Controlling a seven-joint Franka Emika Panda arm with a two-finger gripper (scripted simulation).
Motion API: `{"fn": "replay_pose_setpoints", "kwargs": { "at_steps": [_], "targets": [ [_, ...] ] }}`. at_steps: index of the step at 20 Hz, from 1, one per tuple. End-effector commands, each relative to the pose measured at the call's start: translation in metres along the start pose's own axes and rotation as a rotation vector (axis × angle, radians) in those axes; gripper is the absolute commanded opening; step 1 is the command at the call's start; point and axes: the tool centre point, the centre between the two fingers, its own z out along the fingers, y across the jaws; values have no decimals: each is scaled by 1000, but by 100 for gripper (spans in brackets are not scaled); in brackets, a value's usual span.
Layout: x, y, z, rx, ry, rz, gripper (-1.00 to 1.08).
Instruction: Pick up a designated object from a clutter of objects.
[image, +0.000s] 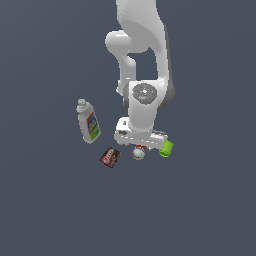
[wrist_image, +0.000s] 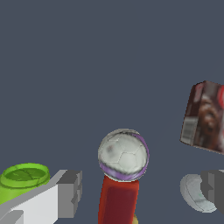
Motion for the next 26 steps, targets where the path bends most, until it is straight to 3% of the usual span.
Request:
{"fn": "replay_pose_setpoints", "kwargs": {
  "at_steps": [1, 11, 25, 26],
  "targets": [
    [-3, -4, 11, 2, -2, 12, 100],
    [-6, -6, 23, 2, -5, 18, 100],
    [-7, -6, 69, 3, -4, 20, 100],
    [-7, -6, 69, 3, -4, 20, -100]
  ]
}}
